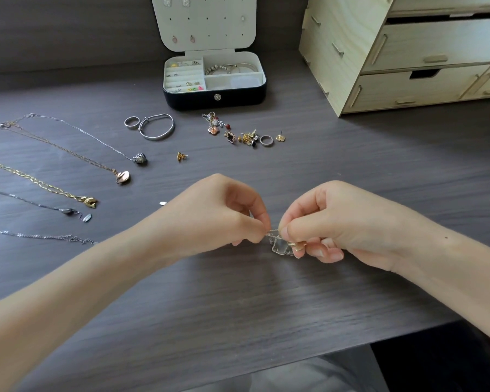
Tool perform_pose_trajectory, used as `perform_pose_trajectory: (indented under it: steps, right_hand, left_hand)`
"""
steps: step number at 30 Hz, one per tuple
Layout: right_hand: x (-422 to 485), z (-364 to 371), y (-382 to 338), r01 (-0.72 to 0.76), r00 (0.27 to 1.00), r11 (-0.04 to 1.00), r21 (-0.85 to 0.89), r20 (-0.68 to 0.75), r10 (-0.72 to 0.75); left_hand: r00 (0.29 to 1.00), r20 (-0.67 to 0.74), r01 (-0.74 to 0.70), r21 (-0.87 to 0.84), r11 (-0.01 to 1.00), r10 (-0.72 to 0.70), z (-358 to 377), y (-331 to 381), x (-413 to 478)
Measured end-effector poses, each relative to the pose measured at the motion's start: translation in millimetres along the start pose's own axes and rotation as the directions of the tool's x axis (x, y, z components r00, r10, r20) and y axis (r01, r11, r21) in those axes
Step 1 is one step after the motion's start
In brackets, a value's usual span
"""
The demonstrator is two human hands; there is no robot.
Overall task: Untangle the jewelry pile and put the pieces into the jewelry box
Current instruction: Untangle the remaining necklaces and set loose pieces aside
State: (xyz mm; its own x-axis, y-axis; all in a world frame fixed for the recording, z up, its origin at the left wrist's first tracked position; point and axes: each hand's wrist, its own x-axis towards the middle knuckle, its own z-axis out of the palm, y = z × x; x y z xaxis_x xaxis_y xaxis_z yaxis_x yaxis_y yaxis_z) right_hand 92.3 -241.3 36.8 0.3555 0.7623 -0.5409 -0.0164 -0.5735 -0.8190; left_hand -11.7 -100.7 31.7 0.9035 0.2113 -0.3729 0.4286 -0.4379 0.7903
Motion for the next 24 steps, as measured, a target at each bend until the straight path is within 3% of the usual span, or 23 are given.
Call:
perform_pose_trajectory:
  steps: [9,15,24]
  right_hand:
    - [-5,3,-1,-0.014,1.000,0.999,-0.031,-0.014,0.014]
    - [-10,5,1,-0.020,0.999,1.000,-0.023,-0.032,0.019]
    - [-18,10,7,-0.028,0.994,0.996,-0.080,-0.110,0.019]
  left_hand:
    - [0.998,-0.057,0.002,0.027,1.000,-0.001,3,2,-1]
    - [0.996,-0.091,0.000,0.154,0.988,0.014,11,9,-4]
    - [0.946,-0.322,0.110,0.214,0.971,-0.036,31,10,-5]
